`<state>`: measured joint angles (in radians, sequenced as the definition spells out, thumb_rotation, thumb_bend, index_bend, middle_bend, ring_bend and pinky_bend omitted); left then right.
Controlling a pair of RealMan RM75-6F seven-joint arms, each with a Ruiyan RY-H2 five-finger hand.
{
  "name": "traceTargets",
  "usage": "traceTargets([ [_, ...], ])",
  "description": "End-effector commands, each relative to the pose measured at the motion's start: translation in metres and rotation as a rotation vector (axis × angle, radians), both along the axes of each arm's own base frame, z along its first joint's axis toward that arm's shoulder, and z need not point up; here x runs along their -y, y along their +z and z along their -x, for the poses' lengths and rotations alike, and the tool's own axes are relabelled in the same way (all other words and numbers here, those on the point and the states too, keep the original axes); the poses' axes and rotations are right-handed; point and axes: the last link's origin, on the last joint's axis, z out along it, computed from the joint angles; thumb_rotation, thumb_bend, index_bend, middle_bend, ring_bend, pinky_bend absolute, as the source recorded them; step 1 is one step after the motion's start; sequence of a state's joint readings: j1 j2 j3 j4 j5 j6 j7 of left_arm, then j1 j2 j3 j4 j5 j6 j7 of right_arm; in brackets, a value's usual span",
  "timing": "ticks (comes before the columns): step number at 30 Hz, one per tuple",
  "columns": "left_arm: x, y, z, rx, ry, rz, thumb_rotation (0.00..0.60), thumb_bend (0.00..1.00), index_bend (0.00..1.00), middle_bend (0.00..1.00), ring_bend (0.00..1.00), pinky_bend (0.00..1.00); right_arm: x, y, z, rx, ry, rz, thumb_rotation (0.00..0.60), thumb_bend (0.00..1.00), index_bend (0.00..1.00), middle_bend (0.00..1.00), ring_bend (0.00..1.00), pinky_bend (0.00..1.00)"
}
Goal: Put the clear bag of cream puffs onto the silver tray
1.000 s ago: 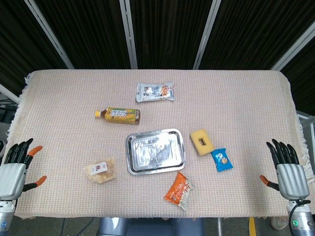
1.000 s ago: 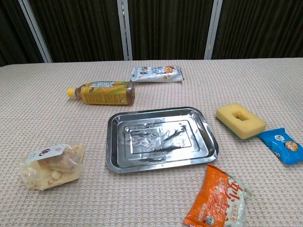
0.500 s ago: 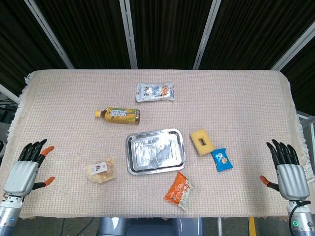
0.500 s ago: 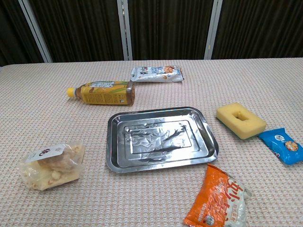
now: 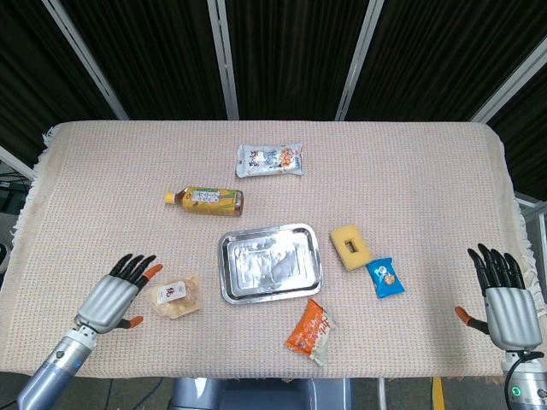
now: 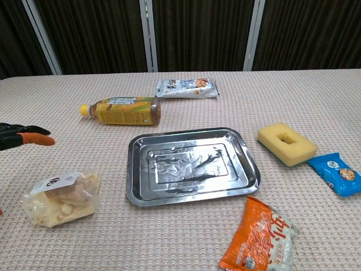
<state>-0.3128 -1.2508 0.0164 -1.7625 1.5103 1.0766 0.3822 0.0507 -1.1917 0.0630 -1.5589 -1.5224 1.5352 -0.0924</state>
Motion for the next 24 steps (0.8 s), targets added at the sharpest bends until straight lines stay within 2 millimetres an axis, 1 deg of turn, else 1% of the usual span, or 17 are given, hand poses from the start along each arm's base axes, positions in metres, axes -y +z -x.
traceTargets([
  [1, -0.002, -0.011, -0.004, 0.005, -0.004, 0.035, 0.6, 0.15, 0.09, 0.0, 0.0, 0.0, 0.0, 0.0, 0.0, 0.0, 0.0, 0.002, 0.6, 0.07, 0.05, 0.01, 0.0, 0.04],
  [4, -0.005, -0.021, -0.005, 0.007, -0.001, 0.06, 0.6, 0.15, 0.09, 0.0, 0.0, 0.0, 0.0, 0.0, 0.0, -0.001, -0.004, 0.001, 0.6, 0.07, 0.05, 0.01, 0.0, 0.04],
  [8, -0.014, -0.037, -0.008, 0.047, 0.03, 0.079, 0.6, 0.15, 0.1, 0.0, 0.0, 0.0, 0.001, -0.001, 0.0, -0.002, -0.006, -0.006, 0.6, 0.07, 0.05, 0.01, 0.0, 0.04],
  [13, -0.019, -0.05, -0.012, 0.083, 0.051, 0.104, 0.6, 0.15, 0.12, 0.0, 0.0, 0.01, 0.0, -0.001, 0.0, -0.005, -0.007, -0.004, 0.6, 0.07, 0.05, 0.01, 0.0, 0.04],
  [16, -0.023, -0.06, -0.01, 0.104, 0.082, 0.127, 0.6, 0.18, 0.15, 0.0, 0.0, 0.1, 0.0, -0.001, 0.001, -0.004, -0.012, -0.007, 0.6, 0.07, 0.05, 0.01, 0.0, 0.04],
  [18, -0.024, -0.068, -0.01, 0.125, 0.105, 0.147, 0.6, 0.25, 0.2, 0.0, 0.0, 0.18, -0.001, -0.003, 0.001, -0.002, -0.014, -0.012, 0.6, 0.07, 0.05, 0.01, 0.0, 0.04],
  [19, -0.024, -0.071, -0.01, 0.137, 0.112, 0.156, 0.6, 0.31, 0.24, 0.0, 0.01, 0.24, -0.001, -0.003, 0.001, -0.002, -0.016, -0.014, 0.6, 0.07, 0.05, 0.01, 0.0, 0.04],
  [20, -0.023, -0.075, -0.01, 0.163, 0.127, 0.17, 0.6, 0.38, 0.3, 0.02, 0.03, 0.31, -0.001, -0.003, 0.002, -0.001, -0.018, -0.015, 0.6, 0.07, 0.05, 0.01, 0.0, 0.04],
  [21, -0.023, -0.077, -0.011, 0.188, 0.135, 0.178, 0.6, 0.42, 0.36, 0.04, 0.06, 0.37, -0.002, -0.003, 0.002, 0.0, -0.019, -0.015, 0.6, 0.07, 0.05, 0.01, 0.0, 0.04],
  [23, -0.024, -0.078, -0.013, 0.234, 0.138, 0.174, 0.6, 0.45, 0.45, 0.1, 0.12, 0.43, -0.002, -0.003, 0.002, -0.001, -0.021, -0.012, 0.6, 0.07, 0.05, 0.01, 0.0, 0.04],
  [24, -0.025, -0.079, -0.013, 0.255, 0.132, 0.159, 0.6, 0.45, 0.48, 0.12, 0.14, 0.45, -0.002, -0.003, 0.003, -0.002, -0.022, -0.011, 0.6, 0.07, 0.05, 0.01, 0.0, 0.04],
])
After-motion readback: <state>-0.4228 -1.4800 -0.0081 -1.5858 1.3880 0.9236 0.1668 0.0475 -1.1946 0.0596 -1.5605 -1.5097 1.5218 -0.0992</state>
